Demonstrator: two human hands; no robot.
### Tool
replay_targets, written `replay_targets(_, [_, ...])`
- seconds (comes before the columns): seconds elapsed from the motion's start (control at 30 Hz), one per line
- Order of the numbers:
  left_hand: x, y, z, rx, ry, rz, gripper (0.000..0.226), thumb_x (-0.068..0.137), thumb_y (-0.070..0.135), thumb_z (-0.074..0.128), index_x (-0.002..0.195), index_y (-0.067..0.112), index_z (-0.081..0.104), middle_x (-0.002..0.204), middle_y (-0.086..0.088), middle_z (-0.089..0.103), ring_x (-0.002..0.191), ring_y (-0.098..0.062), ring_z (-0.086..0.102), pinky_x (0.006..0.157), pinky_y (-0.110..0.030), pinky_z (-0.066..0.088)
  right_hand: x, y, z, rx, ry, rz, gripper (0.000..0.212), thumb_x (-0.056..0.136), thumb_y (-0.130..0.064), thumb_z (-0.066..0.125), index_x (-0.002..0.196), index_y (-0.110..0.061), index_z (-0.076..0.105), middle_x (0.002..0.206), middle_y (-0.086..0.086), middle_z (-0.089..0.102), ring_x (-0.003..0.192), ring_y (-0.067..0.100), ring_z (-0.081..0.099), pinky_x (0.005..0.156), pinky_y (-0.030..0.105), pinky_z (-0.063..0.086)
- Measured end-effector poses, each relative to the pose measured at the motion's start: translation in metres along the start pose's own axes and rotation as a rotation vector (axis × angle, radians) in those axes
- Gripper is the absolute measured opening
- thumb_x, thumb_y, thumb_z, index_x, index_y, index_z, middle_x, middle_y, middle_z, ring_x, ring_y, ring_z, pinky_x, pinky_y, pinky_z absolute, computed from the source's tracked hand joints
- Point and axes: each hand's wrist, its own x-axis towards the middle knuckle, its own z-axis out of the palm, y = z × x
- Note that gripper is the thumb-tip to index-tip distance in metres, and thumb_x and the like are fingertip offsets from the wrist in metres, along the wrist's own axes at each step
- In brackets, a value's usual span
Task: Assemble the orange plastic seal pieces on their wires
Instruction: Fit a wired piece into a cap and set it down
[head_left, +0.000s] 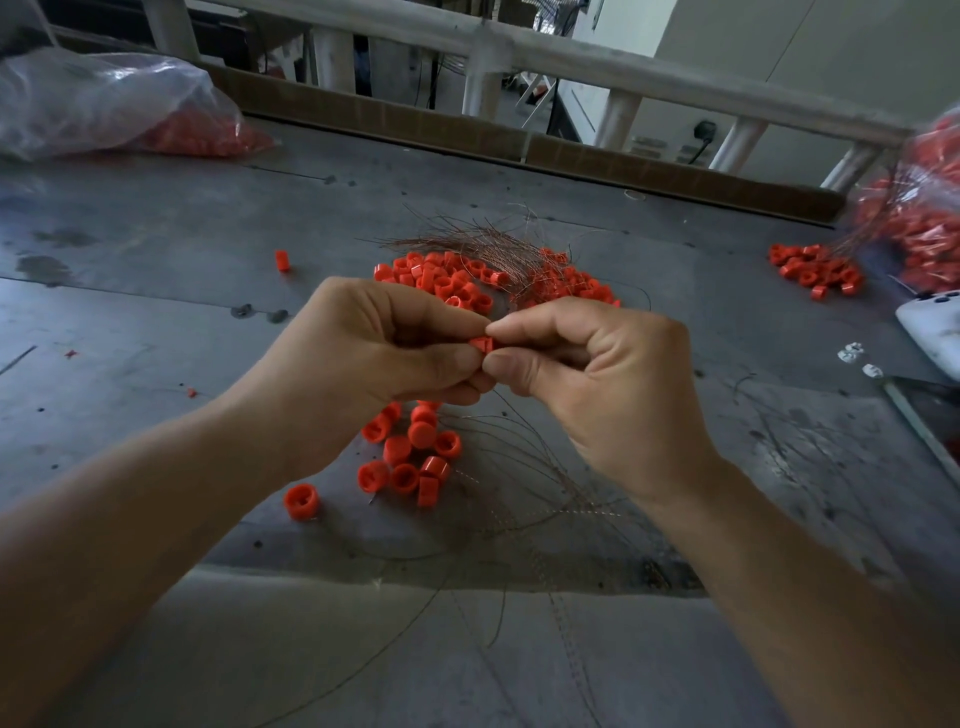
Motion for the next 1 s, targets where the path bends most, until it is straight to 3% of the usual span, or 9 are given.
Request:
replay_targets(0.33, [-0.0027, 0.0021, 0.0051, -0.191, -0.042, -0.088, 0.021, 0.056, 0.013, 0.062, 0.071, 0.012, 0.076, 0.065, -0.008, 0.07, 0.059, -0.011, 0.068, 0.054, -0.016, 0.053, -0.0032, 0.0, 0.0024, 0.106, 0.062, -0.032, 0.014, 0.072, -0.015, 0.069, 0.085, -0.018, 0.063, 0.069, -0.009, 0.064, 0.061, 0.008, 0.066, 0.055, 0.016, 0.051])
replay_targets(0.5, [-0.0023, 0.0031, 0.0021, -0.117, -0.046, -0.076, 0.023, 0.051, 0.017, 0.065, 0.071, 0.015, 0.076, 0.066, -0.007, 0.071, 0.061, -0.013, 0.069, 0.055, -0.018, 0.054, -0.0034, 0.0028, 0.003, 0.05, 0.05, -0.057, 0.019, 0.07, -0.015, 0.07, 0.089, -0.014, 0.065, 0.07, -0.008, 0.063, 0.06, 0.009, 0.065, 0.054, 0.017, 0.053])
replay_targets(0.67, [-0.0013, 0.0027, -0.0013, -0.025, -0.071, -0.067, 0.026, 0.05, 0.02, 0.066, 0.074, 0.017, 0.076, 0.069, -0.009, 0.072, 0.064, -0.015, 0.07, 0.057, -0.018, 0.055, -0.0038, 0.0059, 0.0023, -0.051, 0.013, -0.102, 0.02, 0.069, -0.013, 0.071, 0.084, -0.001, 0.07, 0.075, -0.007, 0.062, 0.062, -0.002, 0.061, 0.06, 0.013, 0.052])
replay_targets(0.83, [-0.0012, 0.0009, -0.0043, 0.054, -0.073, -0.062, 0.025, 0.05, 0.022, 0.068, 0.073, 0.022, 0.076, 0.071, -0.01, 0.072, 0.065, -0.018, 0.07, 0.058, -0.019, 0.055, -0.0026, 0.0057, 0.0013, -0.104, -0.026, -0.154, 0.019, 0.067, -0.012, 0.071, 0.081, 0.001, 0.071, 0.075, -0.008, 0.06, 0.073, 0.004, 0.061, 0.062, 0.014, 0.053])
replay_targets(1.0, [-0.0014, 0.0018, -0.0028, -0.016, -0.104, -0.079, 0.026, 0.047, 0.022, 0.068, 0.072, 0.018, 0.076, 0.07, -0.01, 0.072, 0.066, -0.017, 0.07, 0.058, -0.019, 0.055, -0.0029, 0.0051, -0.0004, -0.029, -0.024, -0.113, 0.019, 0.068, -0.013, 0.071, 0.083, -0.001, 0.07, 0.076, -0.007, 0.063, 0.069, 0.005, 0.065, 0.061, 0.017, 0.054])
